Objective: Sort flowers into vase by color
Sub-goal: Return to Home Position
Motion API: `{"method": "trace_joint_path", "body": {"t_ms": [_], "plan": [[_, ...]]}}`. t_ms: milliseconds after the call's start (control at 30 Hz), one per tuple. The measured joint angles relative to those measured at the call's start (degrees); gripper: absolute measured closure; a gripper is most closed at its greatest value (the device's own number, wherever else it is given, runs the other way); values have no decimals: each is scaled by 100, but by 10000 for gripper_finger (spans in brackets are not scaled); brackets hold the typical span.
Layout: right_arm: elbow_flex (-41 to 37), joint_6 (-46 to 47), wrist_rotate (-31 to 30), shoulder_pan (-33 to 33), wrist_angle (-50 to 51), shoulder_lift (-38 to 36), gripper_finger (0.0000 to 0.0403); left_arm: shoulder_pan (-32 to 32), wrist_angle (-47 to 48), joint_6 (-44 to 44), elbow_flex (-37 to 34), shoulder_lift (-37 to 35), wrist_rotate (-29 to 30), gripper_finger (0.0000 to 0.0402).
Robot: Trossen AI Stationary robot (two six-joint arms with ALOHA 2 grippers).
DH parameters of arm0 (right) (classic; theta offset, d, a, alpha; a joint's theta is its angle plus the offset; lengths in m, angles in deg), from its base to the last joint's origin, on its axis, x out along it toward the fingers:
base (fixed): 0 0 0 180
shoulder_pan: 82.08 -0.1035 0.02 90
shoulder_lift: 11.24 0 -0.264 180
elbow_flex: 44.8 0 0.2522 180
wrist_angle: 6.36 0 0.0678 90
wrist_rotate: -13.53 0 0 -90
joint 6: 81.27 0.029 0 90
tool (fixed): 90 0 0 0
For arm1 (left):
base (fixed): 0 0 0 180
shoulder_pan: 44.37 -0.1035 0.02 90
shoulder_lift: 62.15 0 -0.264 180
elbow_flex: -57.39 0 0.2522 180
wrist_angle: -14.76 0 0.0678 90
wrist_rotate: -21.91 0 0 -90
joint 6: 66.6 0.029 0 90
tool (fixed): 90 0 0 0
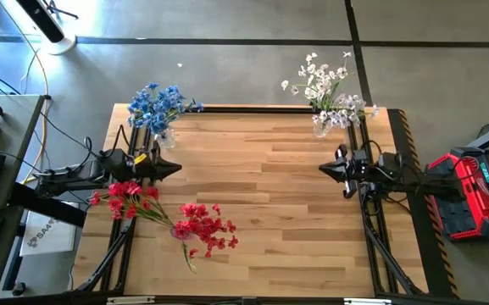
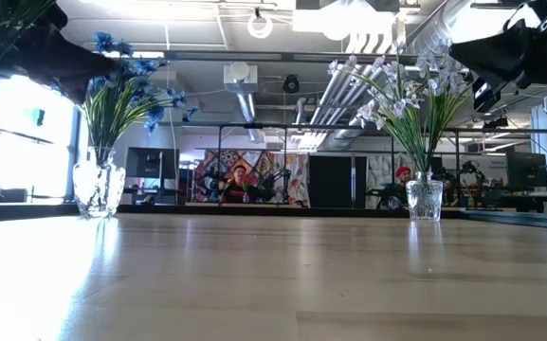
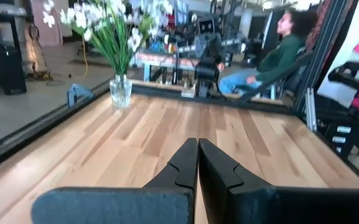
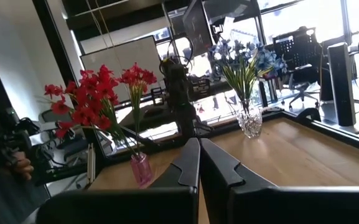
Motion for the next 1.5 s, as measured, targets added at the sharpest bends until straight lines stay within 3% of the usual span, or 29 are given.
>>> {"method": "trace_joint_path", "body": {"t_ms": [300, 533, 1500], "plan": [[-25, 38, 105, 0, 371, 5, 403, -2, 233, 151, -16, 2, -46, 401], [-26, 58, 140, 0, 520, 5, 403, 0, -170, -99, -522, 2, -160, 401], [-327, -418, 136, -236, 403, 14, 403, 0, -251, 286, -538, 153, -208, 401]]}}
